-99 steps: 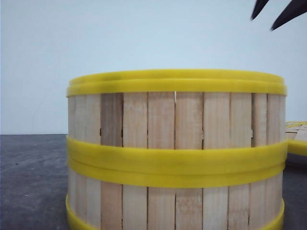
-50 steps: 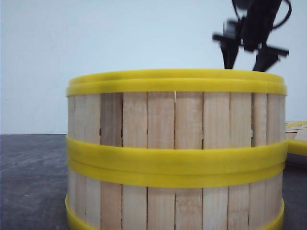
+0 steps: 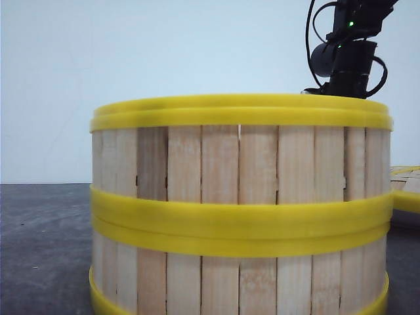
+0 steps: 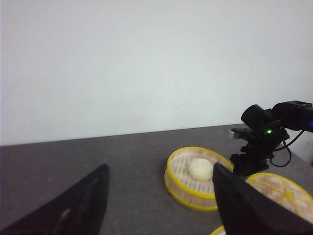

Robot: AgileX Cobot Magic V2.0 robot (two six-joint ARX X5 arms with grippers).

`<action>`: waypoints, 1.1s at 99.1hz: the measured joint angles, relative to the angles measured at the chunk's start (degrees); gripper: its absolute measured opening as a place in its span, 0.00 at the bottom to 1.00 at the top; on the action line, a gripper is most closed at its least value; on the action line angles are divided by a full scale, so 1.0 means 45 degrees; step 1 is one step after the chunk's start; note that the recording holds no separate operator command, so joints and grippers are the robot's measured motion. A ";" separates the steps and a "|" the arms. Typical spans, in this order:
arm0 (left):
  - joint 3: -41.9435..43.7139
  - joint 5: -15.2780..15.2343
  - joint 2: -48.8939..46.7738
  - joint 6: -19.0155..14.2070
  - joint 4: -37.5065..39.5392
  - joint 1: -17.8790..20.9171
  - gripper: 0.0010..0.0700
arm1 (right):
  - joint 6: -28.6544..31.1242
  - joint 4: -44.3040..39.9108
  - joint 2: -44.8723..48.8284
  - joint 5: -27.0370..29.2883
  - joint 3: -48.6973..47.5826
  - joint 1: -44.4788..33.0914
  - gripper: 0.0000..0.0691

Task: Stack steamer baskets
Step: 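Move the right gripper to the rim of the single-bun basket and grasp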

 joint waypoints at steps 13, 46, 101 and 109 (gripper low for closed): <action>0.0000 -0.0321 0.0015 0.0005 -0.0199 0.0000 0.57 | 0.0000 0.0126 0.0073 0.0005 0.0000 0.0073 0.28; 0.0000 -0.0345 0.0024 0.0287 -0.0291 0.0000 0.57 | 0.0369 0.0748 0.0398 -0.0044 0.0053 0.0199 0.04; 0.0000 -0.0345 0.0024 0.0291 -0.0364 0.0000 0.57 | 0.0384 -0.0695 0.0568 -0.0568 0.5362 0.0204 0.04; 0.0000 -0.0345 0.0024 0.0291 -0.0364 0.0000 0.57 | 0.0379 -0.1685 0.0568 -0.1049 0.6290 0.0214 0.04</action>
